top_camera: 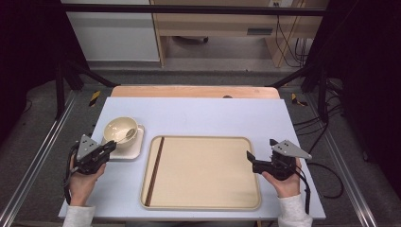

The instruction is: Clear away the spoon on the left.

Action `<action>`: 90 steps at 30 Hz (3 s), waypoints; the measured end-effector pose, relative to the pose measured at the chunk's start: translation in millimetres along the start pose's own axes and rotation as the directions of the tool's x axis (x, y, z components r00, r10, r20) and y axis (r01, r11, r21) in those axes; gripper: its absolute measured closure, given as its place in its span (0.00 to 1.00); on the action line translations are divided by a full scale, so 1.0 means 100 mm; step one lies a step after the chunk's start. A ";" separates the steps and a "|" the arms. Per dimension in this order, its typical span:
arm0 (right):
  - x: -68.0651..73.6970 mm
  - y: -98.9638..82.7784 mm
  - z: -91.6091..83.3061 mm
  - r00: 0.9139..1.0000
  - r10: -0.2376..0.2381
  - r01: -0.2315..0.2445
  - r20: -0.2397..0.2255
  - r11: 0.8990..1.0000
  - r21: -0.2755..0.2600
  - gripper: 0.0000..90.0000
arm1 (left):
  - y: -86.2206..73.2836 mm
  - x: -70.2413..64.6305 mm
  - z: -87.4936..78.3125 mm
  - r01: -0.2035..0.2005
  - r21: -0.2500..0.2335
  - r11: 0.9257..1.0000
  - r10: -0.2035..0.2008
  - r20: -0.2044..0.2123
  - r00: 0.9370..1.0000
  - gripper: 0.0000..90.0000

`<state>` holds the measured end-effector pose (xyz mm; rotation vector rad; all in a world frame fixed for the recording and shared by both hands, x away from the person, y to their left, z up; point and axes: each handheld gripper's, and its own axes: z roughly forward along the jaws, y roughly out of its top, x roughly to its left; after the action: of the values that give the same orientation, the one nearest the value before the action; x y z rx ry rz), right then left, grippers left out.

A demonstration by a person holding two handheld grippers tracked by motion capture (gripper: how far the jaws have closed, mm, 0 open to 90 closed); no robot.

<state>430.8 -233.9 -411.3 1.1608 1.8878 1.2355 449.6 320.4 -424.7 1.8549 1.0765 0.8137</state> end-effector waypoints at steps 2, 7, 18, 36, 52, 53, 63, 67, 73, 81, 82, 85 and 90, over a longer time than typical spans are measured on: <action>0.00 0.00 0.00 1.000 0.000 0.000 0.000 1.000 -0.001 0.07 | 0.00 0.00 0.00 0.000 0.001 1.000 0.000 0.002 1.000 0.95; 0.00 0.00 0.01 1.000 -0.003 0.003 0.002 1.000 0.006 0.07 | 0.00 0.00 0.00 0.002 -0.001 1.000 -0.002 0.005 1.000 0.98; 0.01 0.00 0.01 1.000 -0.002 0.002 0.002 1.000 0.006 0.07 | 0.01 -0.01 -0.04 0.012 -0.025 1.000 -0.011 0.028 1.000 0.98; 0.00 -0.01 0.01 1.000 -0.002 0.002 0.001 1.000 0.005 0.07 | 0.10 0.01 -0.25 0.032 -0.123 0.992 -0.032 -0.004 0.999 0.99; 0.00 0.00 0.01 1.000 0.001 -0.001 -0.001 1.000 0.004 0.07 | 0.26 -0.13 -0.48 -0.006 -0.225 0.974 0.004 -0.010 1.000 0.99; 0.01 0.00 0.01 1.000 -0.004 0.004 0.001 1.000 0.006 0.07 | 0.27 -0.14 -0.48 -0.010 -0.228 0.974 0.009 -0.008 1.000 0.99; 0.01 0.00 0.00 1.000 -0.006 0.006 -0.001 1.000 0.003 0.07 | 0.37 -0.40 -0.48 -0.067 -0.250 0.966 0.075 0.025 0.997 0.99; 0.01 0.00 0.00 1.000 -0.006 0.006 0.000 1.000 0.004 0.07 | 0.40 -0.51 -0.46 -0.094 -0.250 0.964 0.108 0.043 0.993 0.99; 0.01 0.00 0.01 1.000 -0.006 0.006 0.002 1.000 0.006 0.07 | 0.41 -0.69 -0.38 -0.133 -0.235 0.963 0.156 0.080 0.985 0.99; 0.00 0.00 0.00 1.000 -0.006 0.006 0.002 1.000 0.007 0.07 | 0.40 -0.91 -0.28 -0.185 -0.214 0.959 0.213 0.117 0.970 0.99; 0.01 0.00 0.00 1.000 -0.003 0.003 0.000 1.000 0.005 0.07 | 0.40 -0.92 -0.27 -0.191 -0.209 0.959 0.220 0.121 0.968 0.99; 0.01 0.00 0.00 1.000 -0.004 0.004 0.000 1.000 0.005 0.07 | 0.39 -0.98 -0.24 -0.204 -0.205 0.957 0.234 0.130 0.964 0.99; 0.00 0.00 0.00 1.000 -0.005 0.005 0.001 1.000 0.004 0.07 | 0.38 -1.08 -0.19 -0.230 -0.200 0.952 0.261 0.146 0.954 0.99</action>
<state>430.7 -233.5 -410.9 1.1571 1.8922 1.2292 401.8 218.7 -395.7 1.8867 0.6493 0.8470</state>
